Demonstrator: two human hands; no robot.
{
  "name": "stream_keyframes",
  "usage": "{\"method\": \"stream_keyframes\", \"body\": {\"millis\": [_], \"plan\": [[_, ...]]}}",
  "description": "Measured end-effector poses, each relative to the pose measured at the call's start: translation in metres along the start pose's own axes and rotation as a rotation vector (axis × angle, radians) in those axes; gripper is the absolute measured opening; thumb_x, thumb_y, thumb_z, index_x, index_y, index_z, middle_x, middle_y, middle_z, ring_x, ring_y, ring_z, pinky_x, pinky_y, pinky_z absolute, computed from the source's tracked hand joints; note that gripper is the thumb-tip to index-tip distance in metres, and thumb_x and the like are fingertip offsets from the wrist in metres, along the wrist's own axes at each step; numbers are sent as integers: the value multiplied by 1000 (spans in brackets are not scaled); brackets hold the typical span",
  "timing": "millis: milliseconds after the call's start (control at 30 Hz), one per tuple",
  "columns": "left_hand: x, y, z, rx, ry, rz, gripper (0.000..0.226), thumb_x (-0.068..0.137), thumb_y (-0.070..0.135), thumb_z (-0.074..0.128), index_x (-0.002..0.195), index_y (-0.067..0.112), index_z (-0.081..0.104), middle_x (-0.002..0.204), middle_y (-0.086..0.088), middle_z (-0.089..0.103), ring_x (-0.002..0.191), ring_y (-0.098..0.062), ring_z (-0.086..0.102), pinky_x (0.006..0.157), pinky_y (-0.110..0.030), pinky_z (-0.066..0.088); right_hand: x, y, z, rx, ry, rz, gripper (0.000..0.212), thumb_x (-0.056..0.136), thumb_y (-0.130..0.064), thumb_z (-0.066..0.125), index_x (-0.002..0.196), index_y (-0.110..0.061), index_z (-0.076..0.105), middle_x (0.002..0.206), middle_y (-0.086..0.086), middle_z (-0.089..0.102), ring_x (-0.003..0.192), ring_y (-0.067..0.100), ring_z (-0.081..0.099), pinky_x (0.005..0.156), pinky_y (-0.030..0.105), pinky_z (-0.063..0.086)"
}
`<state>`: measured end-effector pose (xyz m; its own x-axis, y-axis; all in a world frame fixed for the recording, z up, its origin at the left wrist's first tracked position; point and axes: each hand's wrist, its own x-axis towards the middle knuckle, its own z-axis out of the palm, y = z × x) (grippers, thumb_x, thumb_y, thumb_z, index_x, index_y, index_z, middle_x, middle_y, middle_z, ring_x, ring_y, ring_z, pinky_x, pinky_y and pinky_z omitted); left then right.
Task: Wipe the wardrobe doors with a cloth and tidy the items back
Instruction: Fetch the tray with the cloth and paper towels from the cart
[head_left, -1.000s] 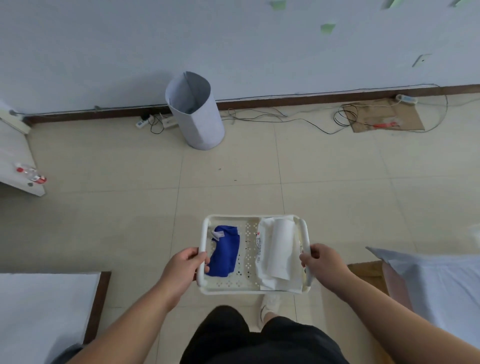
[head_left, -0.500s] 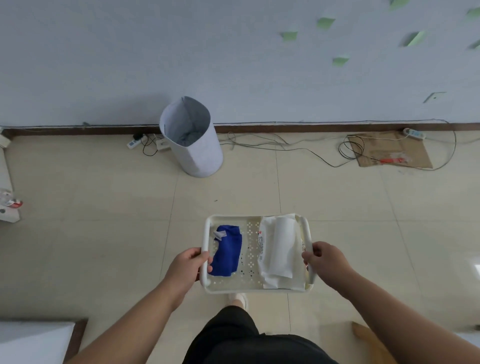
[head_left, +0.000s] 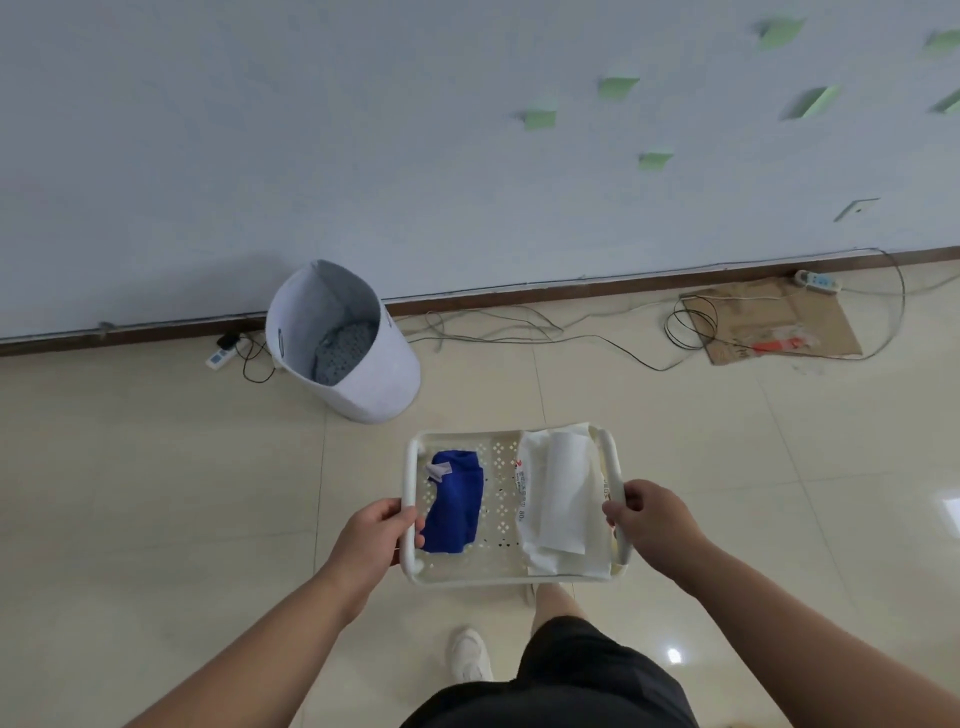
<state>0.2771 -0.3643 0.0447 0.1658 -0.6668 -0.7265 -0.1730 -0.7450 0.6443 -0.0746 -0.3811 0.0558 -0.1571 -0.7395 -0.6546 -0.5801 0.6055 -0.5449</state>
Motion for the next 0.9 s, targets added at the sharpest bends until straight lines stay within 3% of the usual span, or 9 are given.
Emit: {"method": "stream_keyframes", "body": {"millis": [167, 433, 600, 733, 900], "plan": [[48, 53, 10, -3, 40, -36, 22, 105, 21, 58, 94, 13, 76, 93, -14, 77, 83, -24, 73, 87, -46, 64, 84, -48, -33, -63, -76, -18, 14, 95, -29, 65, 86, -19, 68, 80, -1, 71, 74, 18, 65, 61, 29, 45], [115, 142, 4, -41, 94, -33, 27, 107, 22, 56, 94, 12, 77, 86, -10, 77, 81, -23, 72, 88, -46, 62, 178, -138, -73, -101, -108, -52, 14, 91, -30, 65, 84, -18, 68, 78, -3, 72, 72, 16, 65, 61, 29, 46], [181, 188, -3, -45, 70, -27, 26, 106, 20, 56, 96, 8, 76, 82, -7, 75, 81, -23, 70, 90, -48, 61, 241, -183, -78, -124, -92, -31, 16, 91, -30, 66, 85, -16, 68, 80, -1, 72, 70, 19, 63, 61, 30, 48], [249, 220, -14, -37, 36, -29, 24, 106, 20, 56, 96, 11, 77, 90, -15, 76, 85, -25, 72, 91, -49, 62, 291, -217, -74, -137, -69, 14, 17, 92, -30, 65, 90, -13, 68, 85, 3, 73, 82, 27, 68, 66, 33, 51], [321, 258, -22, -8, -1, -58, 23, 106, 19, 56, 96, 13, 75, 98, -15, 76, 86, -24, 72, 89, -45, 62, 347, -253, -69, -163, -50, 70, 14, 91, -29, 64, 87, -16, 66, 86, 3, 71, 78, 23, 66, 67, 34, 54]]}}
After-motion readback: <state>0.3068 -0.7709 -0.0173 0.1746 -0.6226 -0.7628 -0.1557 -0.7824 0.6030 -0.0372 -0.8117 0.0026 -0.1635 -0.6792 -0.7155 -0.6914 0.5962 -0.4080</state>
